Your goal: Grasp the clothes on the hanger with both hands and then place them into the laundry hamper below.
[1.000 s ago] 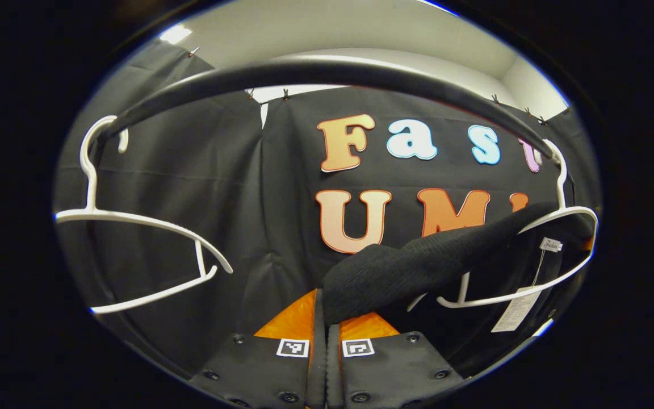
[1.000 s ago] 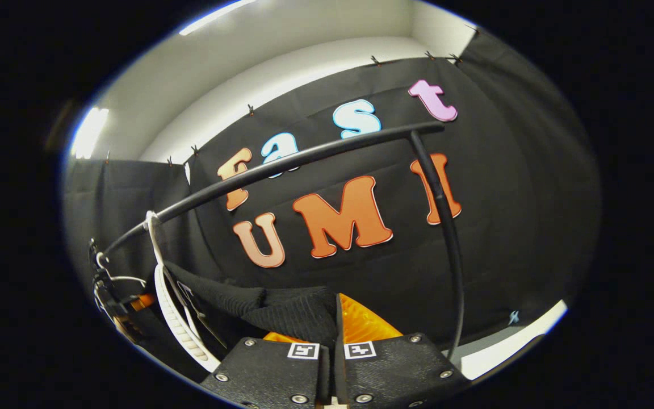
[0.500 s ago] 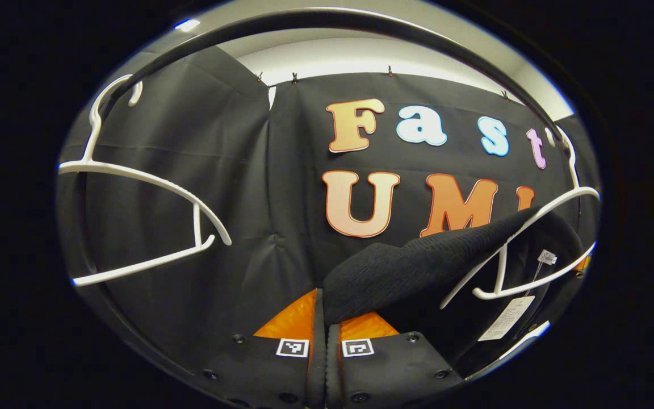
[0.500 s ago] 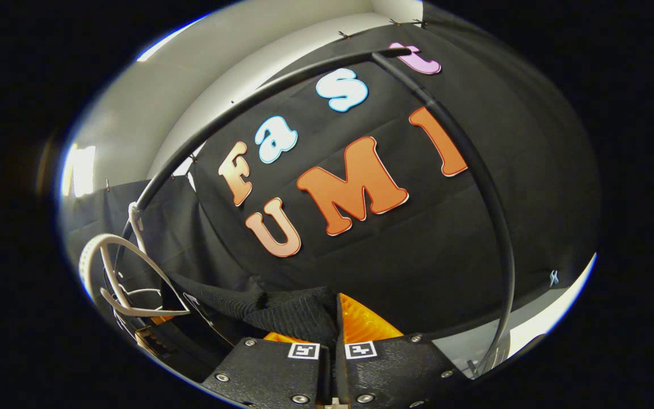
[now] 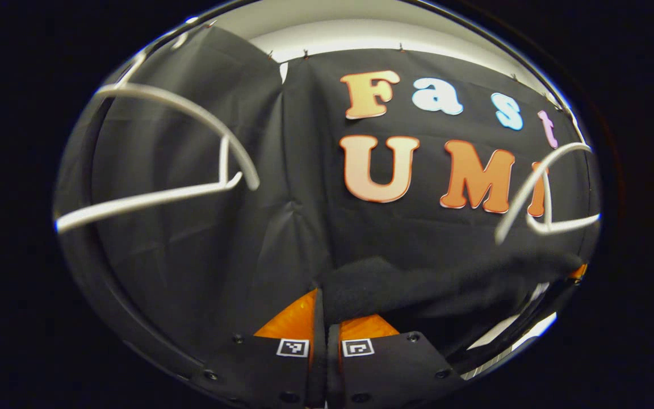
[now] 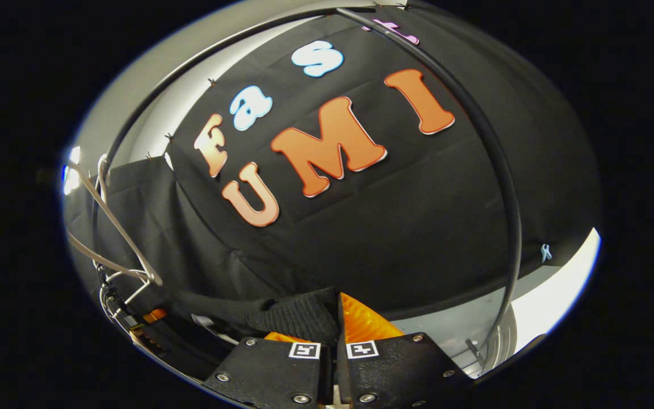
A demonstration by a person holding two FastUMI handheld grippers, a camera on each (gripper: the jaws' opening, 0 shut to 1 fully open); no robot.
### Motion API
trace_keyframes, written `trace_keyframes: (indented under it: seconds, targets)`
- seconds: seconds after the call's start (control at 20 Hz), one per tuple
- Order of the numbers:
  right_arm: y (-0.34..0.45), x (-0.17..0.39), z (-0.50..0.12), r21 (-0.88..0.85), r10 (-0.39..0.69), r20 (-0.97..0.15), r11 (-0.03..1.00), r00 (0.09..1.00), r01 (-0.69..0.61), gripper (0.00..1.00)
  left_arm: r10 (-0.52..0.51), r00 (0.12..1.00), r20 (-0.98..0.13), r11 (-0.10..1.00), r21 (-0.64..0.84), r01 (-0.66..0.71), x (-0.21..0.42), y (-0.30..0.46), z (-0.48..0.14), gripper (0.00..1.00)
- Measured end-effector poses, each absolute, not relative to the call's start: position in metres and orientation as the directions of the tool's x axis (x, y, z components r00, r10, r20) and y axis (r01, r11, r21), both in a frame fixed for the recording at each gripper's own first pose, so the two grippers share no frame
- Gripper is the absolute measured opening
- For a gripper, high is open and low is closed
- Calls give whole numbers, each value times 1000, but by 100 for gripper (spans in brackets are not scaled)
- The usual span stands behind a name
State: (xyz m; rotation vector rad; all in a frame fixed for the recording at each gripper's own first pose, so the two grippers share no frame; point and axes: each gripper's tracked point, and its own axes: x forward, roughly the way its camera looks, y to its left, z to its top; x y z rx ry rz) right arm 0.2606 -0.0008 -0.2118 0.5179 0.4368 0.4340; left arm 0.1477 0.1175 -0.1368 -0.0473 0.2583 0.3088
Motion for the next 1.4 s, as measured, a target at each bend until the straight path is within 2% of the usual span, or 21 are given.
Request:
trace_keyframes:
  seconds: [0.2, 0.6, 1.0, 1.4]
  targets:
    - [-14, 233, -270, 524, 446, -382, 826, 809, -208, 2, 293, 894, -338, 956, 106, -274, 125, 114, -203, 7]
    - [-15, 179, -360, 507, 386, -514, 857, 766, -91, 2, 191, 850, -491, 981, 115, -154, 117, 59, -292, 7]
    - [42, 131, -437, 507, 408, -606, 860, 683, -63, 2, 50, 751, -658, 998, 61, -13, 110, -19, -389, 7]
    - [103, 104, -526, 426, 395, -730, 901, 557, -81, 3, -4, 619, -785, 1000, 14, 23, 99, -55, -488, 8]
